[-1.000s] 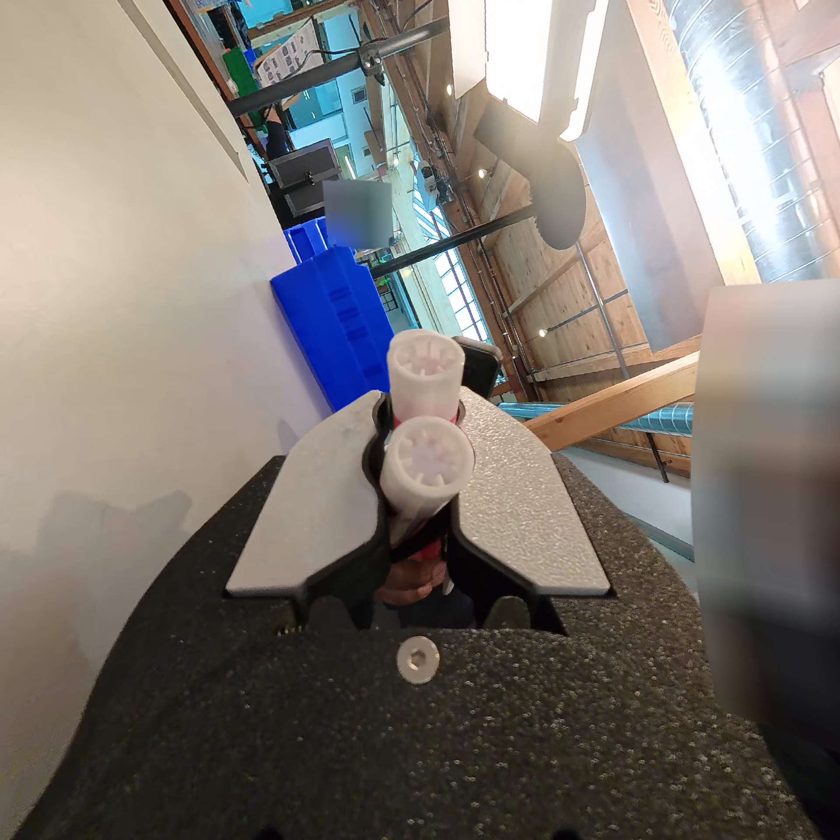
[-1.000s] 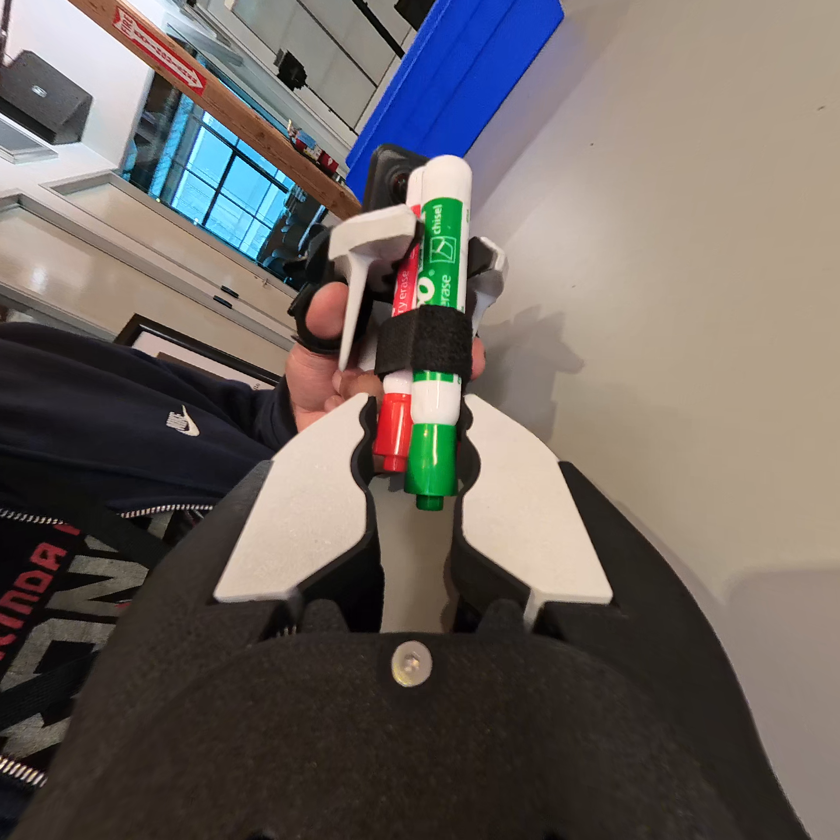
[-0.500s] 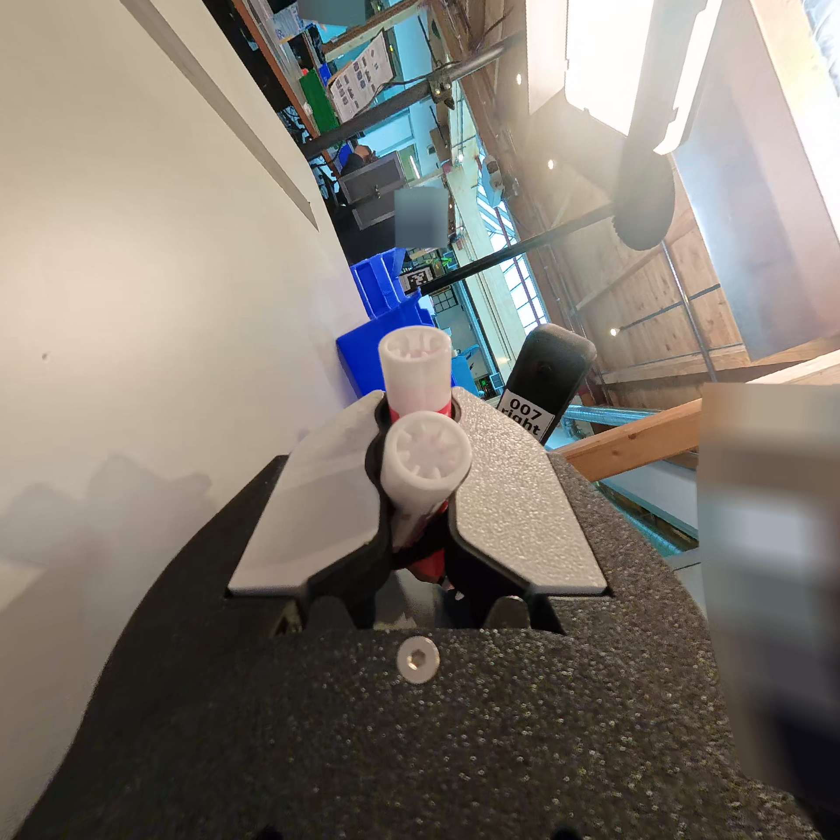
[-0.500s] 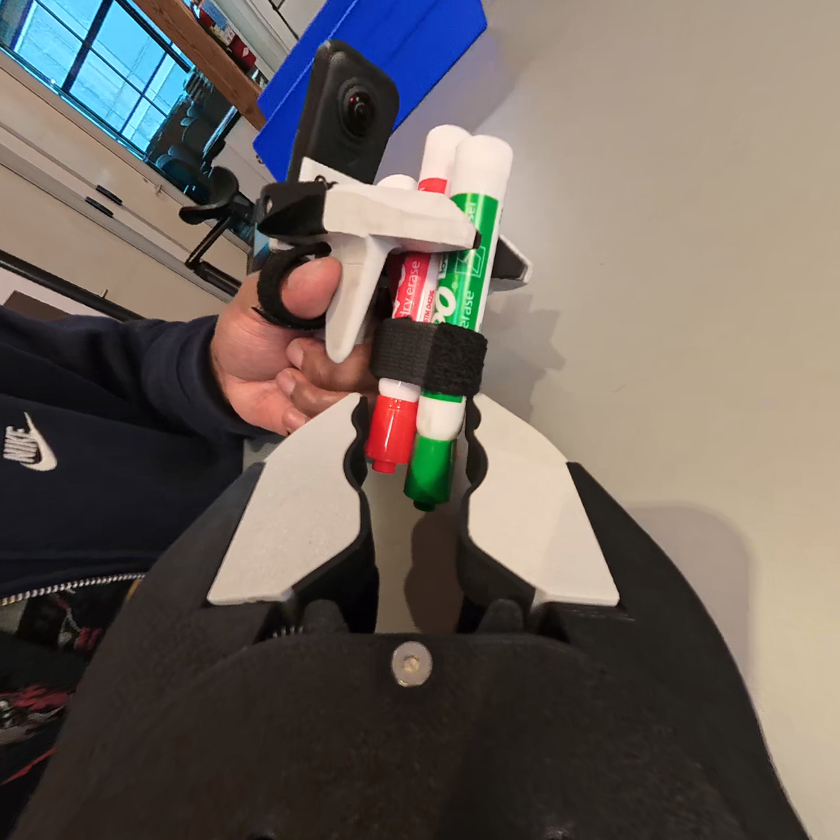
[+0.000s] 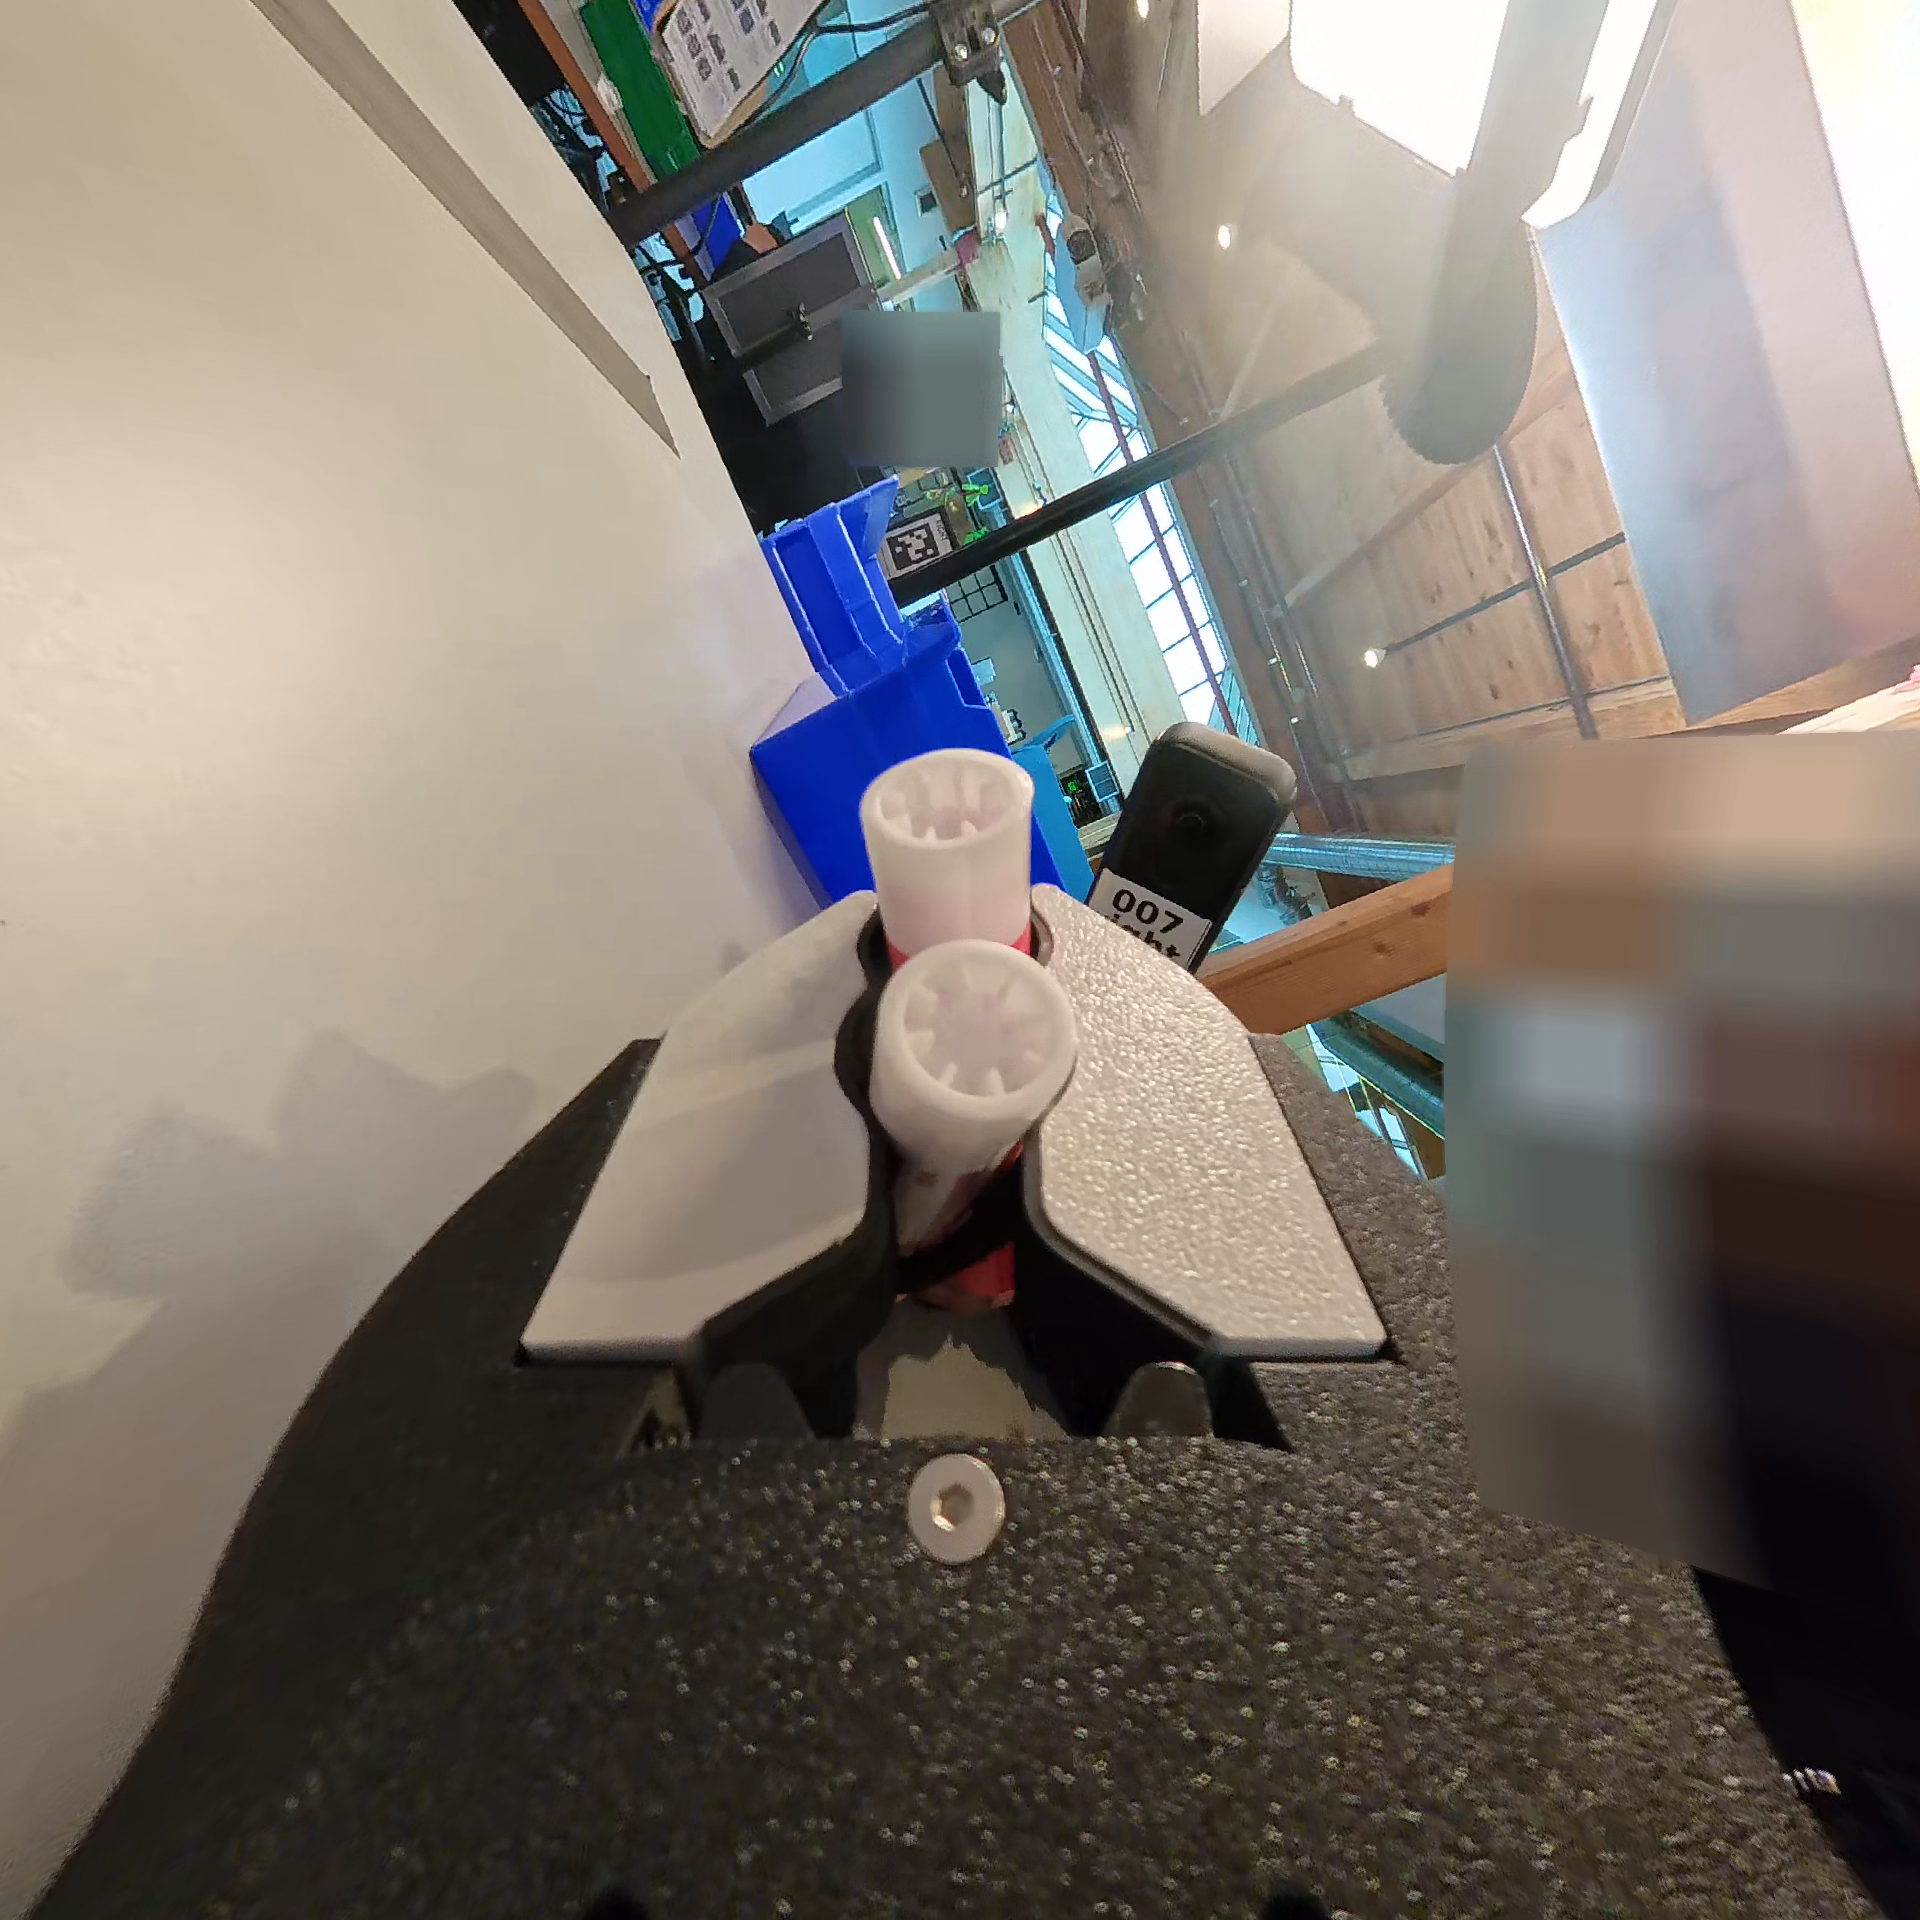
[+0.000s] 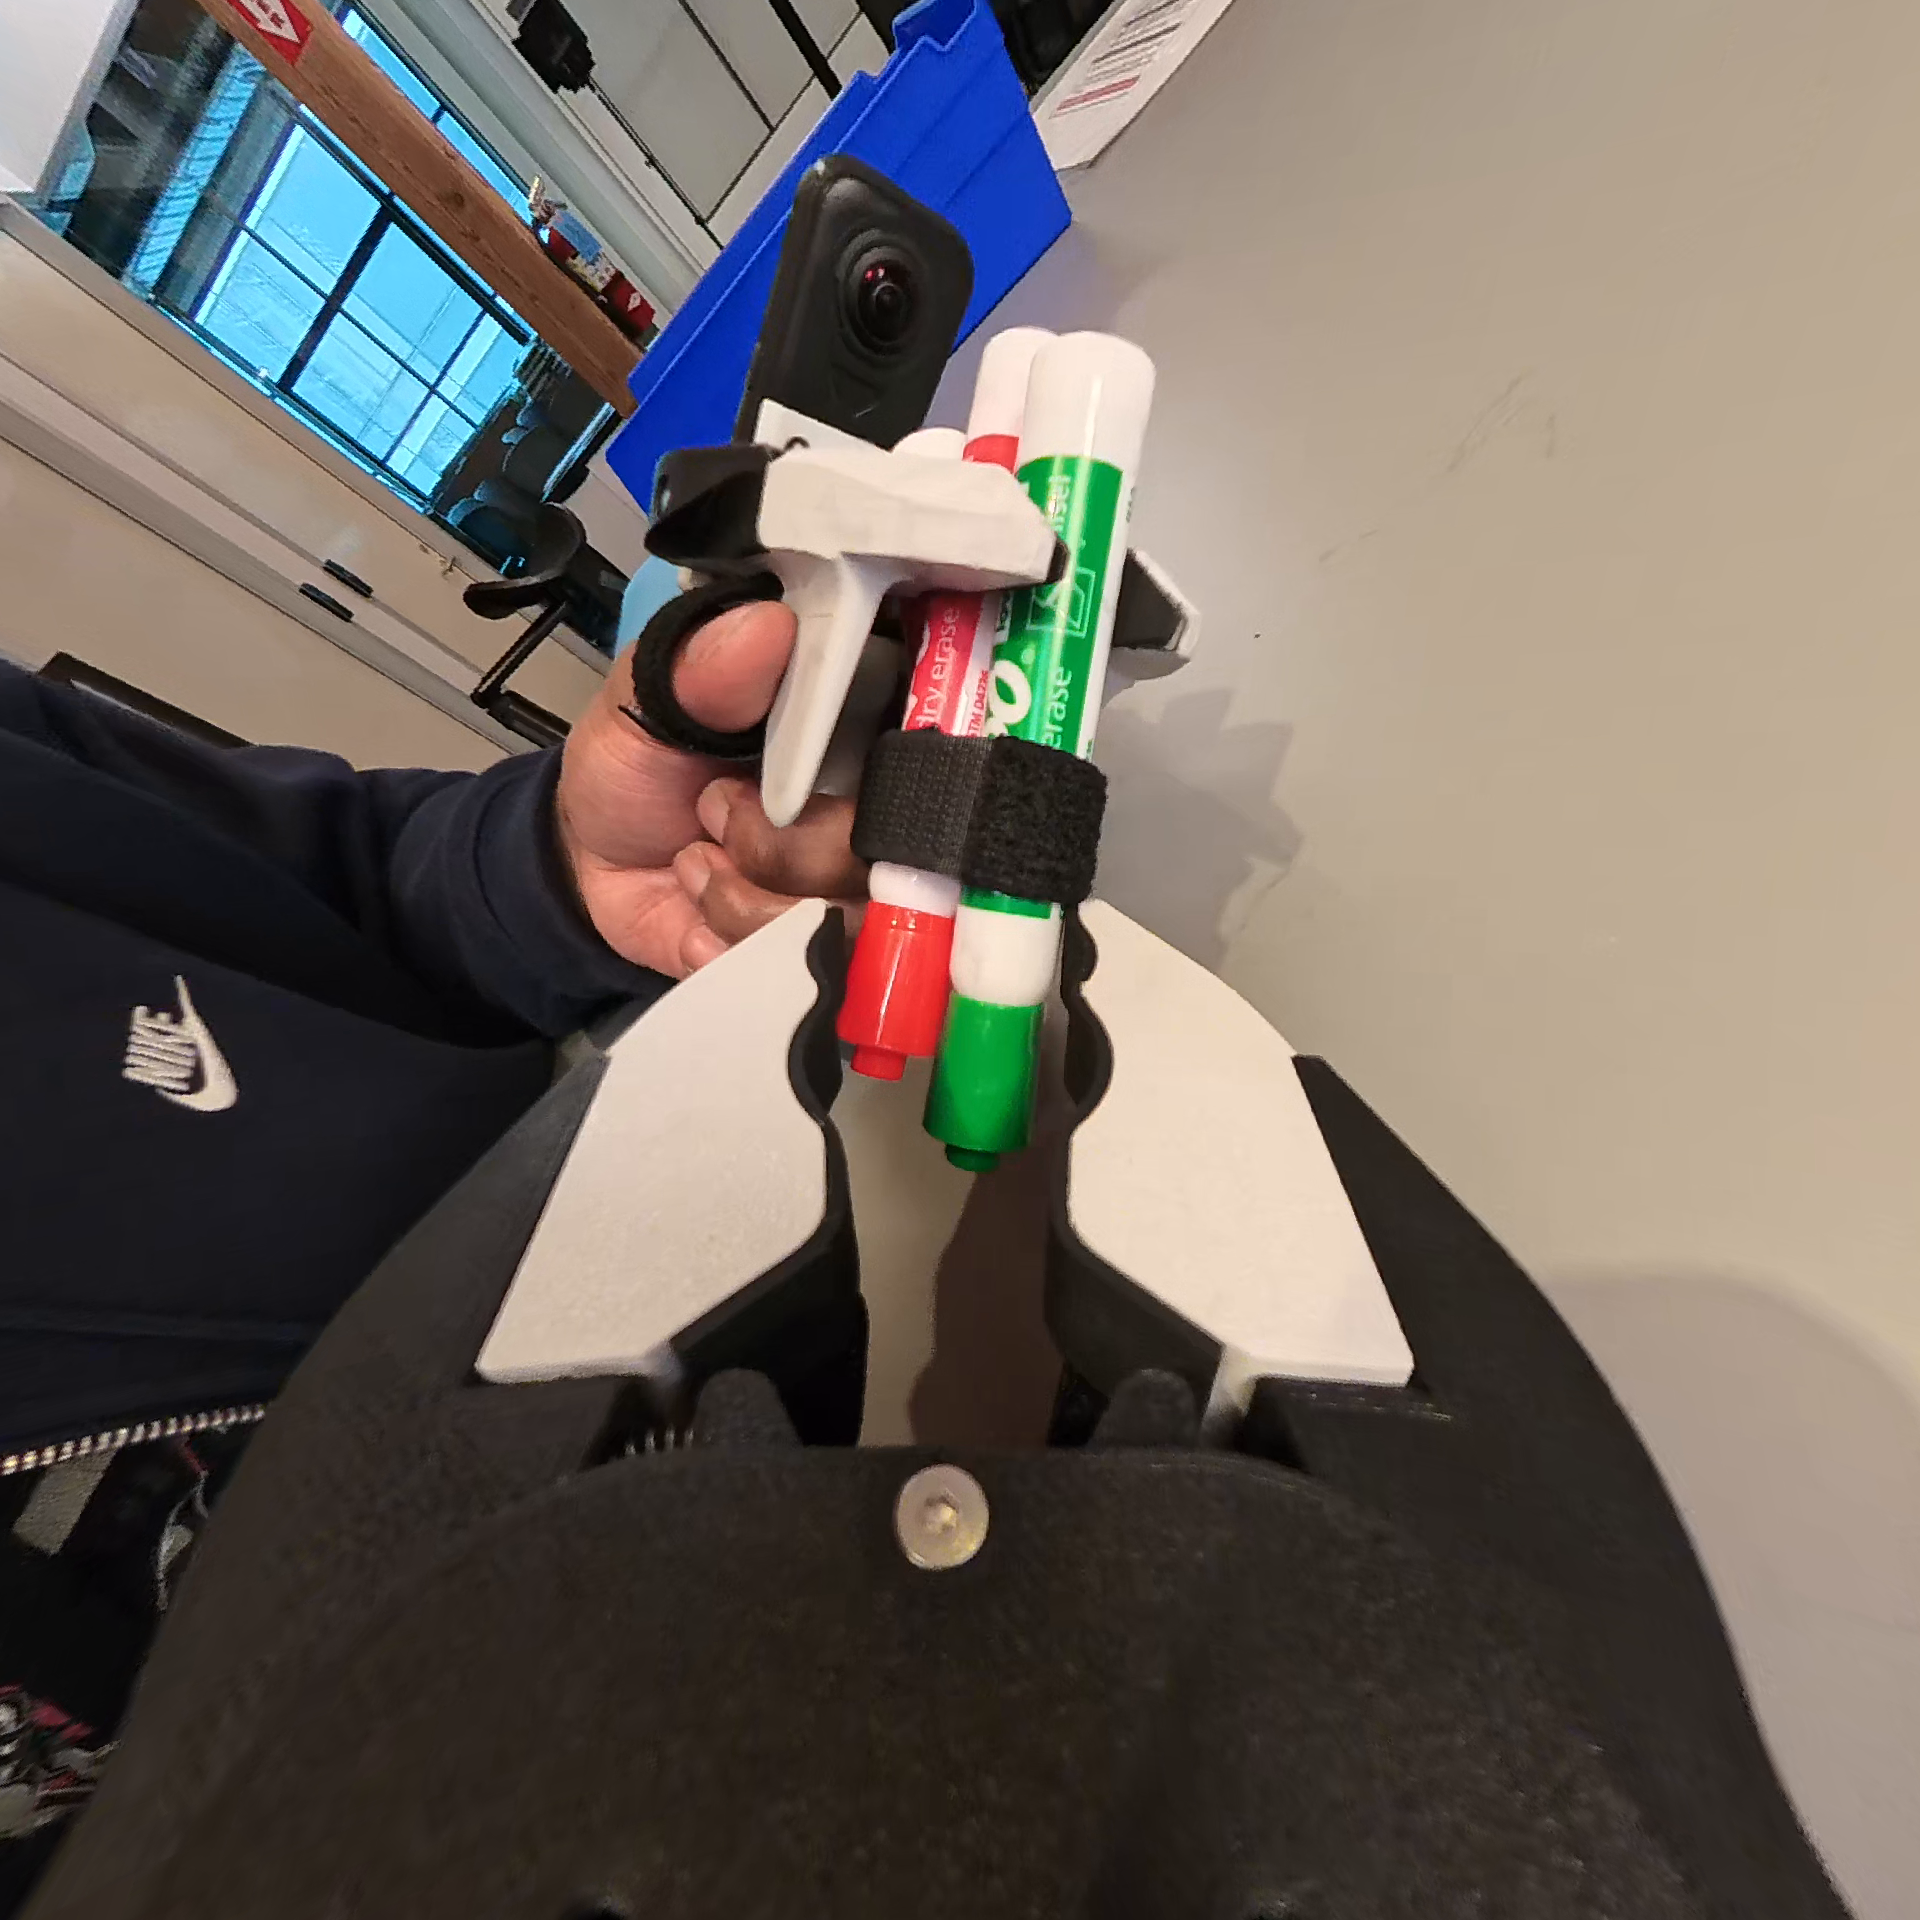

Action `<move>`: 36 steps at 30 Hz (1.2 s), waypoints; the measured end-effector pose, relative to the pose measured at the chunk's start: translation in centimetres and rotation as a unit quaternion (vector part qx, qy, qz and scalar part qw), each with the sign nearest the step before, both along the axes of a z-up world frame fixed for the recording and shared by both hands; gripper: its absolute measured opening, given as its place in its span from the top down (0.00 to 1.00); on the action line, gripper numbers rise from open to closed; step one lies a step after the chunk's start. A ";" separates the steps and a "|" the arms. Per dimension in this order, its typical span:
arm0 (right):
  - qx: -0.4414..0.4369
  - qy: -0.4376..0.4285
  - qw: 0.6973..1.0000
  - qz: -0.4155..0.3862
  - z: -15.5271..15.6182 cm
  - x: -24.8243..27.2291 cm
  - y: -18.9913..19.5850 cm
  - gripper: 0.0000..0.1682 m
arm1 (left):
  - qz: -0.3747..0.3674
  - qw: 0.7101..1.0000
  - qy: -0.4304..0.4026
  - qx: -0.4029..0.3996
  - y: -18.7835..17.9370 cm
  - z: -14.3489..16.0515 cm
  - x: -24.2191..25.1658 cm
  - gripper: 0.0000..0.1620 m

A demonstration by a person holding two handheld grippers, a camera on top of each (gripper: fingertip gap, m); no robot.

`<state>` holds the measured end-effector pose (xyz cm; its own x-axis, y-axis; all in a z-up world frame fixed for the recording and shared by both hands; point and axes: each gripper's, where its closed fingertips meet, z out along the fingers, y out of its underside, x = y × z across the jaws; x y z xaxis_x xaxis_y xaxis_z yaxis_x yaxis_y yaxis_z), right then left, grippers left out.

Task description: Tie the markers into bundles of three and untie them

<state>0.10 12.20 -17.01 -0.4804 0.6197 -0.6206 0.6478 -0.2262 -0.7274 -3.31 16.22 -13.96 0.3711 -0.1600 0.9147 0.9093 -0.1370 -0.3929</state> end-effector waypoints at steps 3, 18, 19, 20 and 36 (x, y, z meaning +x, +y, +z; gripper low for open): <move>-0.008 -0.003 1.000 0.005 0.1 0.1 0.0 0.77 | -0.006 1.000 0.001 0.003 -0.1 0.0 0.2 0.86; -0.017 -0.008 1.000 0.012 0.1 0.3 0.0 0.78 | -0.022 0.999 0.028 -0.011 -0.7 -0.2 0.7 0.86; -0.018 -0.009 1.000 0.012 0.0 0.3 0.0 0.78 | -0.022 0.999 0.028 -0.011 -0.7 -0.2 0.7 0.86; -0.018 -0.009 1.000 0.012 0.0 0.3 0.0 0.78 | -0.022 0.999 0.028 -0.011 -0.7 -0.2 0.7 0.86; -0.021 -0.014 1.000 0.010 0.0 0.2 0.0 0.78 | -0.023 0.999 0.025 -0.014 -0.7 -0.4 0.7 0.86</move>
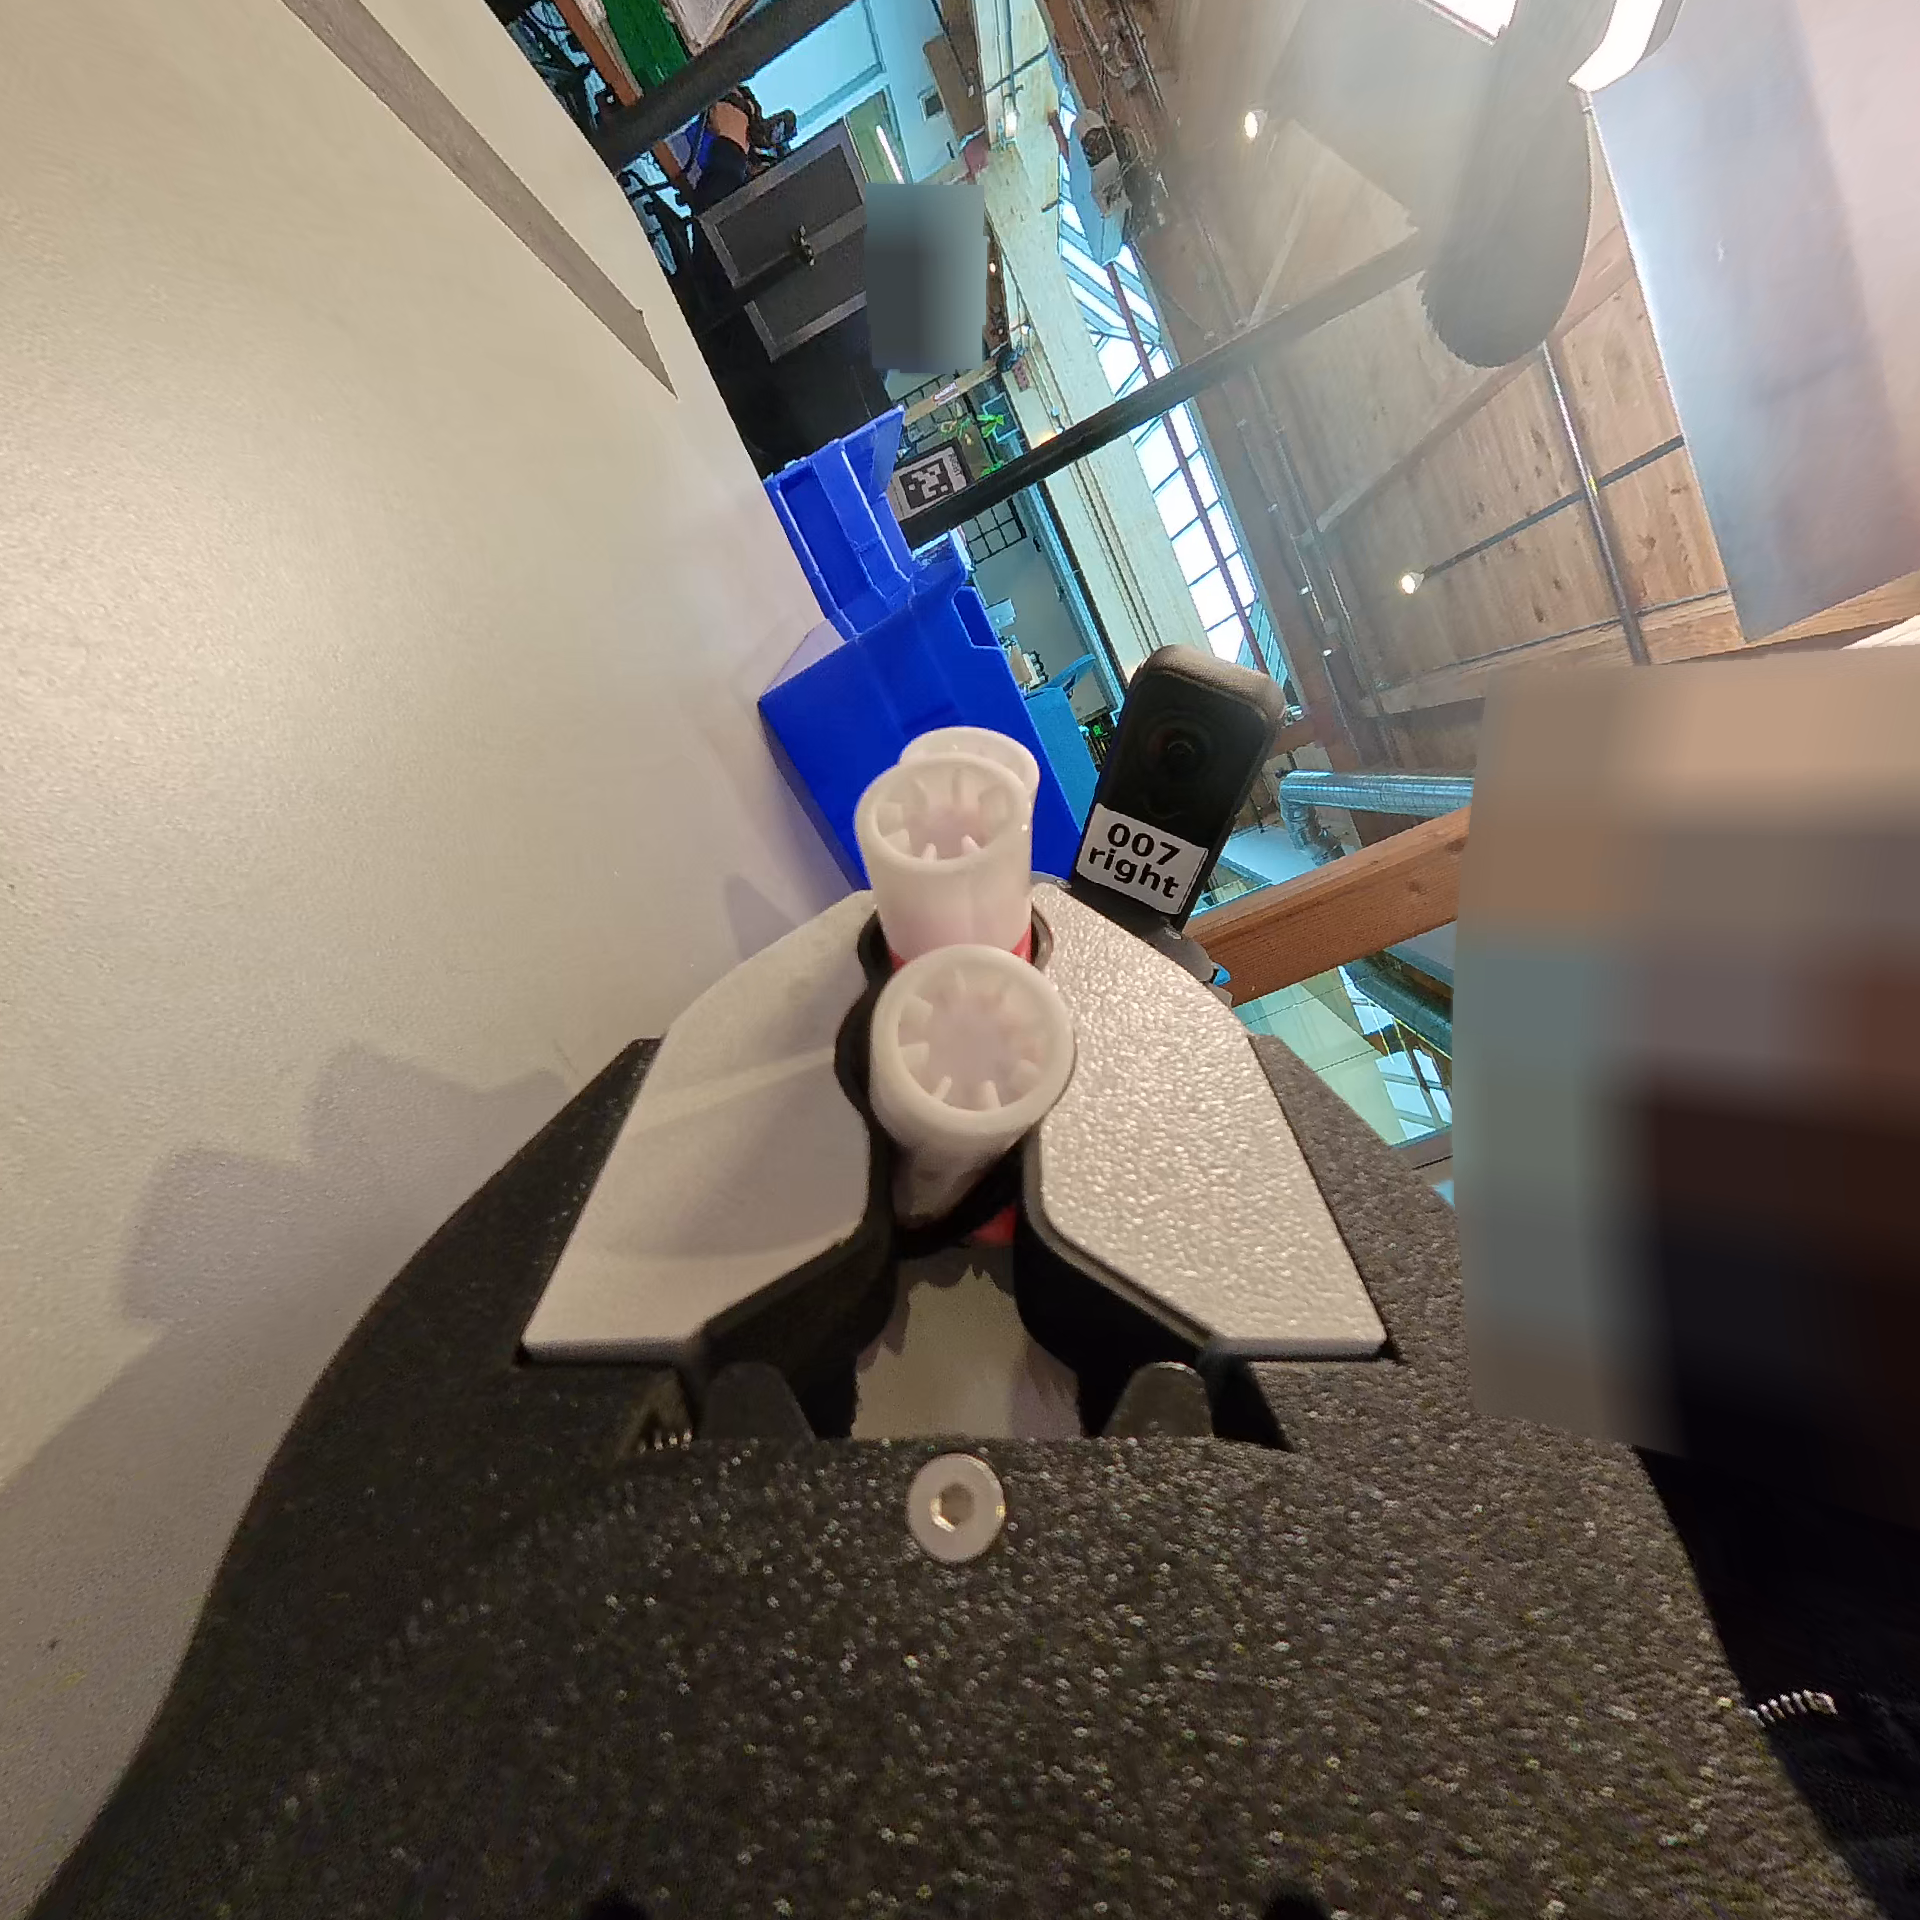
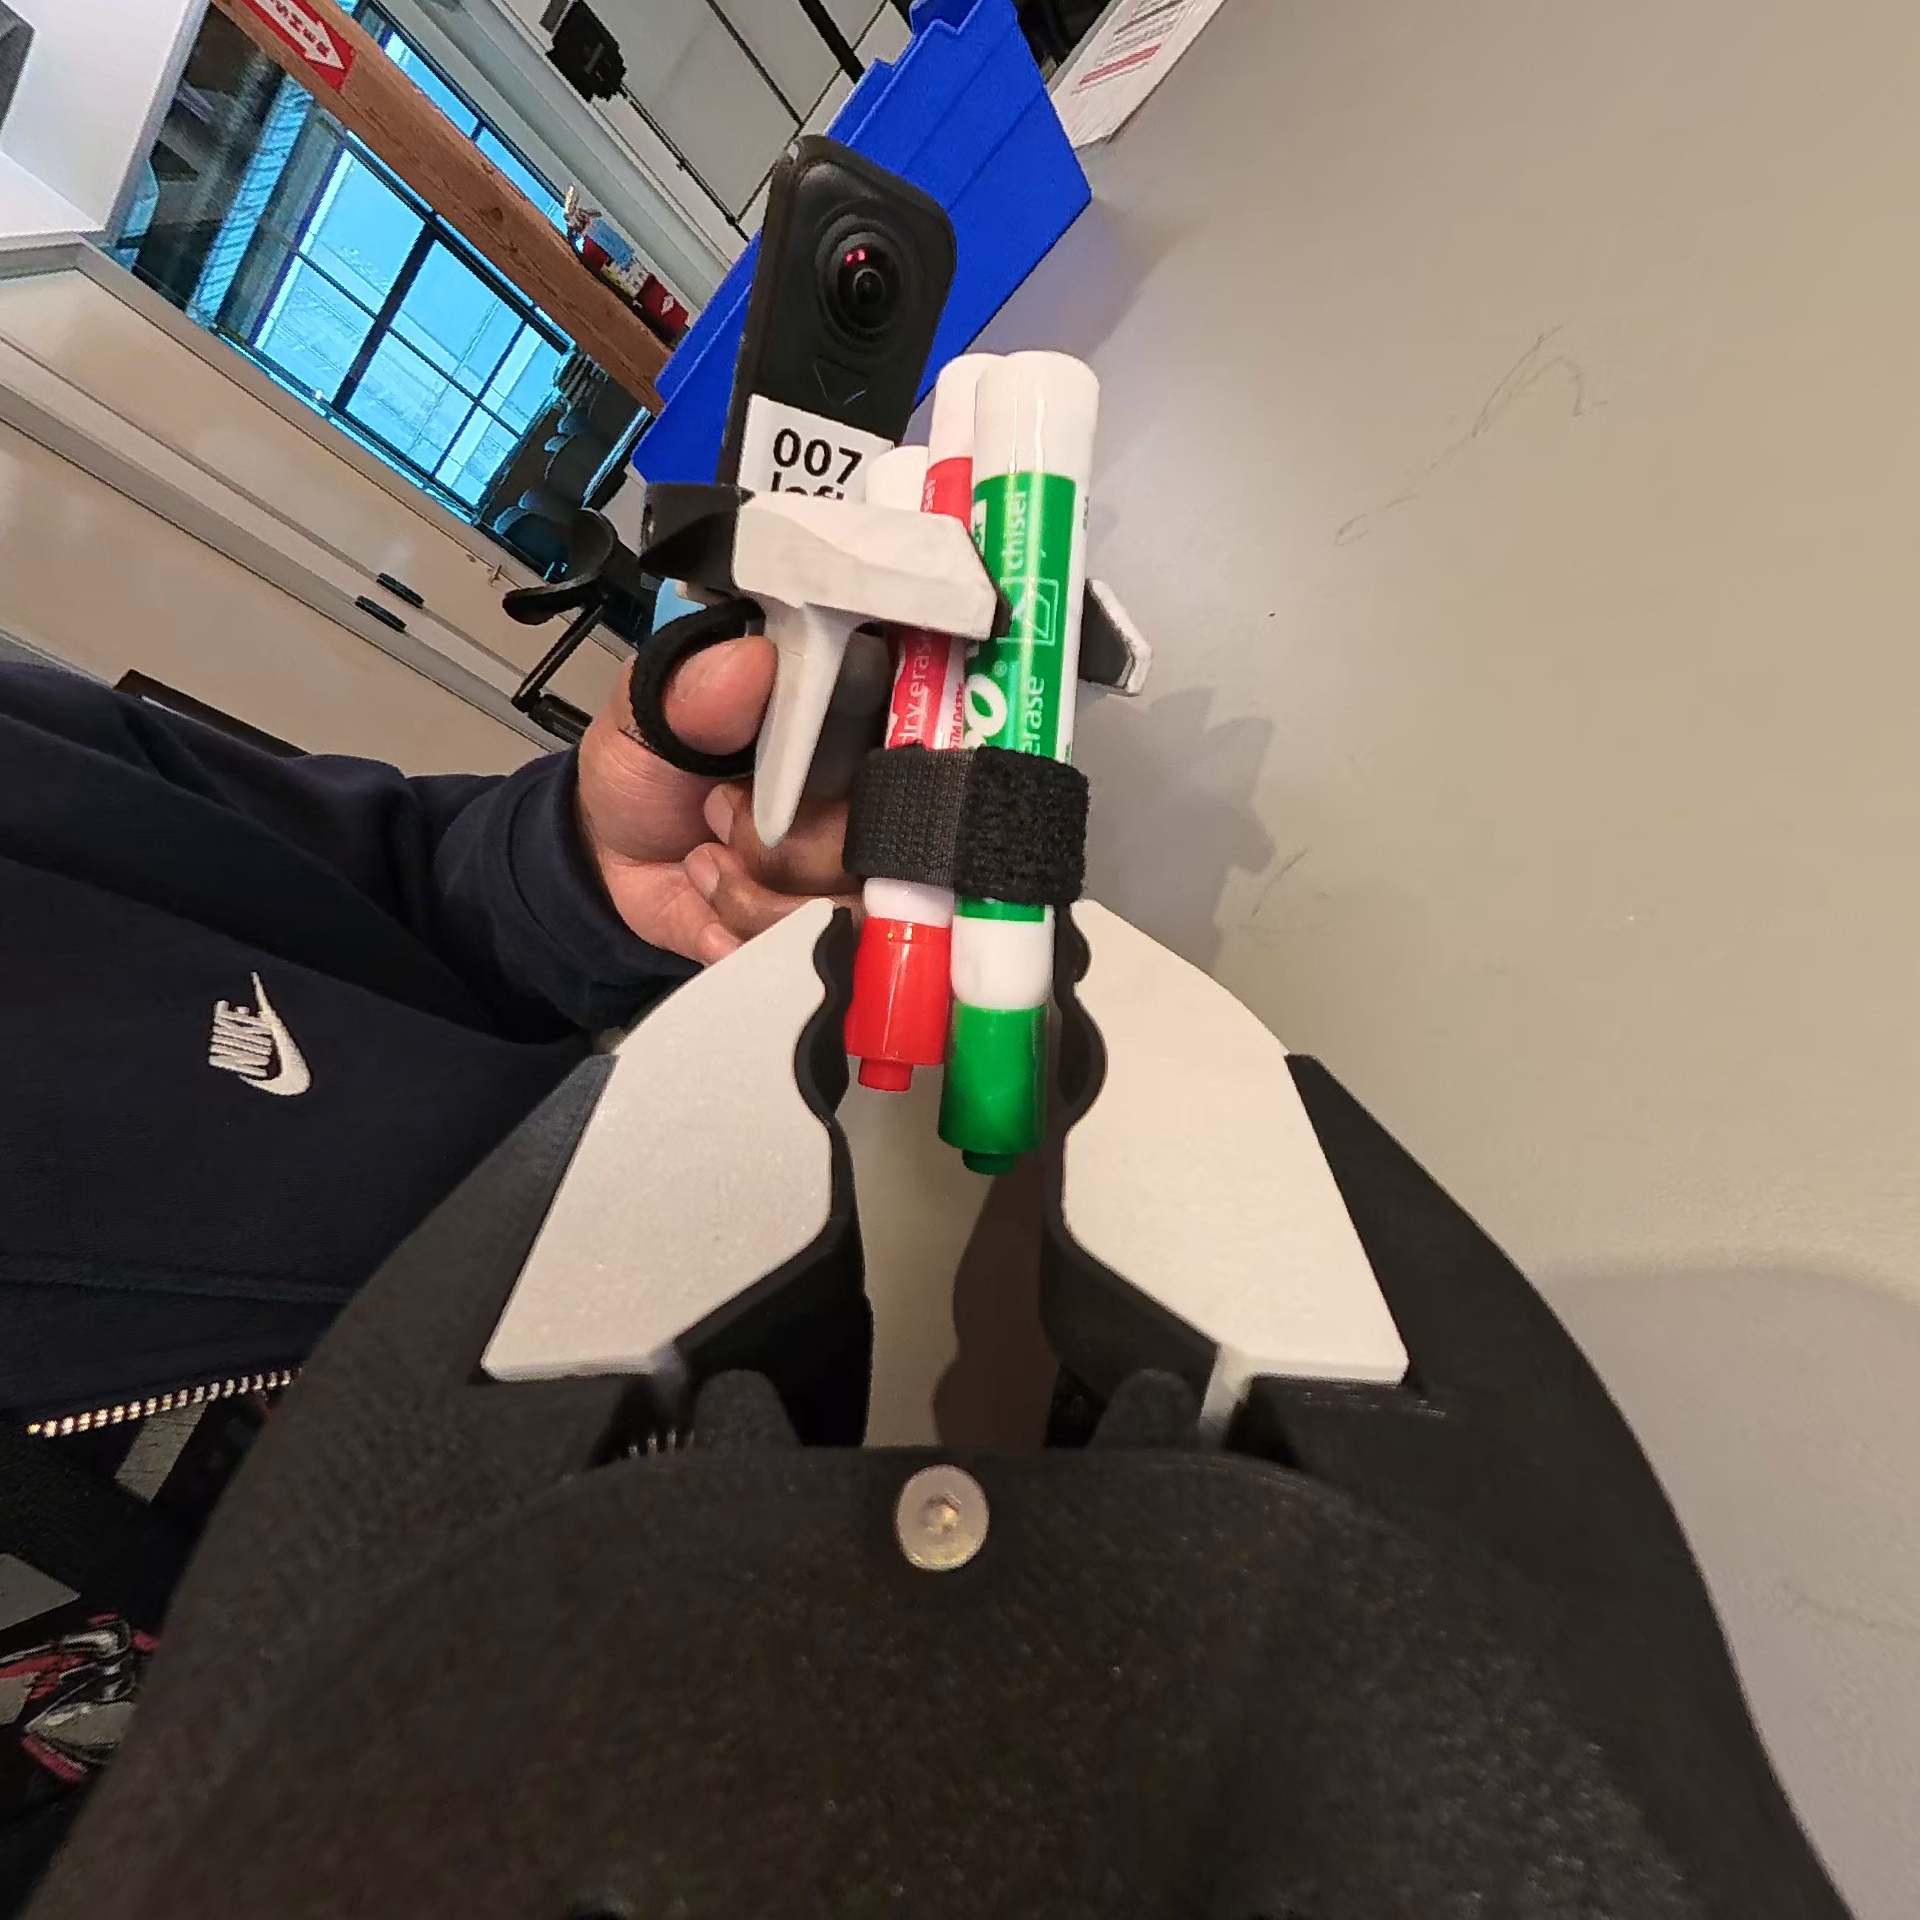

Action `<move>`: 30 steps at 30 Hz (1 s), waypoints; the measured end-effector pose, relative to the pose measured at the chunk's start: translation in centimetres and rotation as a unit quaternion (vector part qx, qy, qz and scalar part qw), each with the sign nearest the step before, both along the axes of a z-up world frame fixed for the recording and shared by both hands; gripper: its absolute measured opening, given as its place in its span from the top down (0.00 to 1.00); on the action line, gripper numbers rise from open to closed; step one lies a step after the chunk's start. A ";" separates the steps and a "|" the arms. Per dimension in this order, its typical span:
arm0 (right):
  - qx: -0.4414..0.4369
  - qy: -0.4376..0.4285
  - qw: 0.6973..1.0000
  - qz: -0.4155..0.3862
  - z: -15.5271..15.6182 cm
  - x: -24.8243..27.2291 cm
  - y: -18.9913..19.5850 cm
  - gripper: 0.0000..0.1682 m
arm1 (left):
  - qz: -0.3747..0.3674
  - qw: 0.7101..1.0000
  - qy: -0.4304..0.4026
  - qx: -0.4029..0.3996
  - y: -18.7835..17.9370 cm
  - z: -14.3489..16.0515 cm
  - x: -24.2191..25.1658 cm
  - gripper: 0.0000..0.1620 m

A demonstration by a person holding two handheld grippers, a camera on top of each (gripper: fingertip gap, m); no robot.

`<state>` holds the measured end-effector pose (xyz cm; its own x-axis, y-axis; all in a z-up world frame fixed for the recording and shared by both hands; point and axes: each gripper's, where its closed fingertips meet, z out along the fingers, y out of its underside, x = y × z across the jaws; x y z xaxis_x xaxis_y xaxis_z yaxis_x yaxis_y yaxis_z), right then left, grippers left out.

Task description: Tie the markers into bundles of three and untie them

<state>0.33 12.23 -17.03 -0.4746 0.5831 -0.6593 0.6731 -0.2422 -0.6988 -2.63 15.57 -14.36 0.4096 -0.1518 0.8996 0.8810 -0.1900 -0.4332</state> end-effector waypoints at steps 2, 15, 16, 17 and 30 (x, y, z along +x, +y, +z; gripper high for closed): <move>0.000 0.000 1.000 -0.001 0.0 0.0 0.0 0.78 | 0.000 1.000 0.001 0.000 0.0 0.0 0.0 0.86; 0.033 0.026 0.998 -0.044 0.2 -0.7 0.7 0.77 | 0.042 0.999 0.017 -0.009 -0.2 0.0 -0.9 0.86; 0.041 0.032 0.997 -0.053 0.2 -0.8 0.8 0.76 | 0.050 0.999 0.017 -0.009 -0.3 0.0 -1.1 0.86; 0.050 0.036 0.996 -0.062 0.2 -0.9 0.9 0.74 | 0.058 0.998 0.017 -0.010 -0.4 -0.1 -1.3 0.86; 0.377 0.247 0.879 -0.154 1.9 -1.8 1.8 0.73 | 0.134 0.990 0.021 -0.023 -1.0 -0.3 -2.3 0.86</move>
